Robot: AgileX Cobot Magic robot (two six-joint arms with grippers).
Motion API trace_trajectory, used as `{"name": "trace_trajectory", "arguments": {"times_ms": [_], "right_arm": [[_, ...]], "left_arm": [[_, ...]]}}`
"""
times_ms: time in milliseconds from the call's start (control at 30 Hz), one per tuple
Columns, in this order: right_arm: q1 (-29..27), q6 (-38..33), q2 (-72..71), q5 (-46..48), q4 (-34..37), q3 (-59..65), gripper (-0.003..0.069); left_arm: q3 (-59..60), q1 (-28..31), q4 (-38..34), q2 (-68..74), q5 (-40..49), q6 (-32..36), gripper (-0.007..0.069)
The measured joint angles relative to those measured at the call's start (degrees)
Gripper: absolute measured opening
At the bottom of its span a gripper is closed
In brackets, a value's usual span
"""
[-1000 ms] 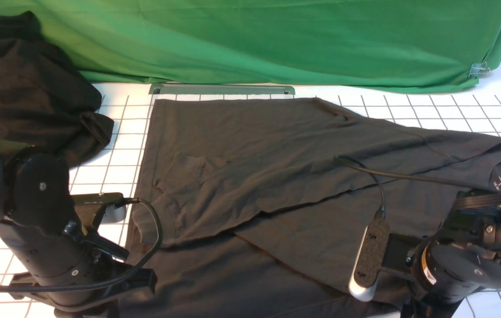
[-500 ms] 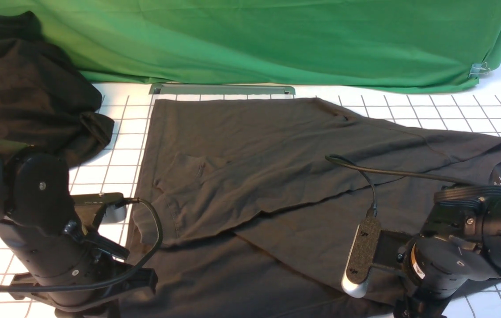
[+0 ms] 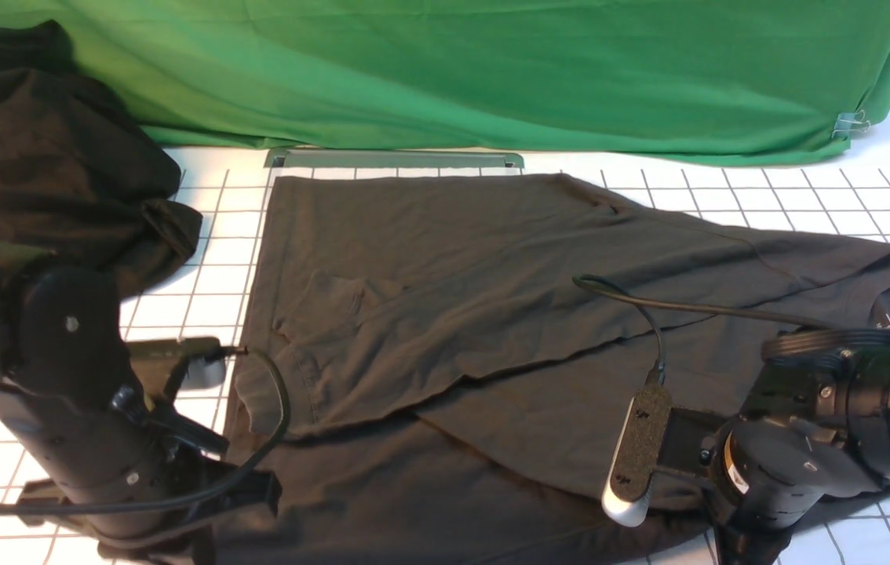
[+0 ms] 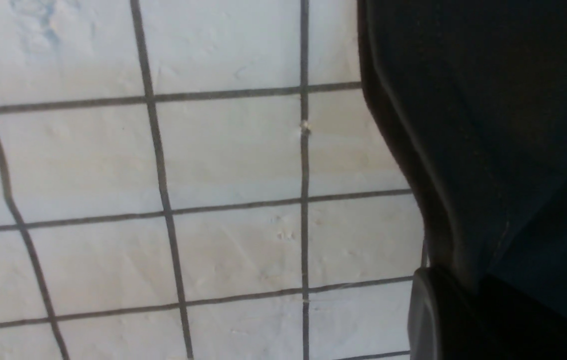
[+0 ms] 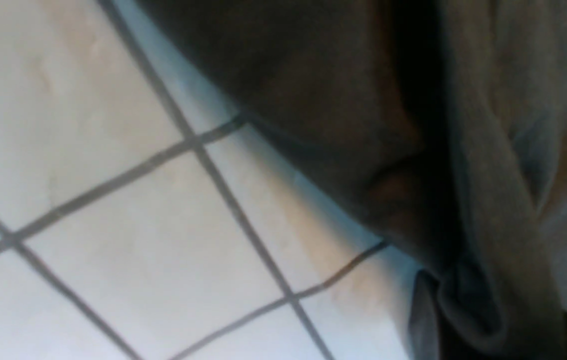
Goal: Fold a long-sleeved shirt over a white checkered tablecloth.
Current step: 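Grasp the near edge of the shirt at its hem and shoulder corners, then fold the black garment in half by bringing its near edge over to the far edge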
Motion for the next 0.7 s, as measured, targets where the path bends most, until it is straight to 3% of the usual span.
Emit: {"name": "trace_trajectory", "arguments": {"times_ms": [400,700], "right_arm": [[0.35,0.00,-12.50,15.85,16.24,2.83,0.0044],[5.40,4.06,-22.12,18.00,18.71,9.80,0.0044]], "left_arm": [[-4.94,0.00,1.30,-7.38,10.14,1.00,0.0018],[-1.17,-0.05,-2.65,-13.86,10.32,1.00,0.0018]]}}
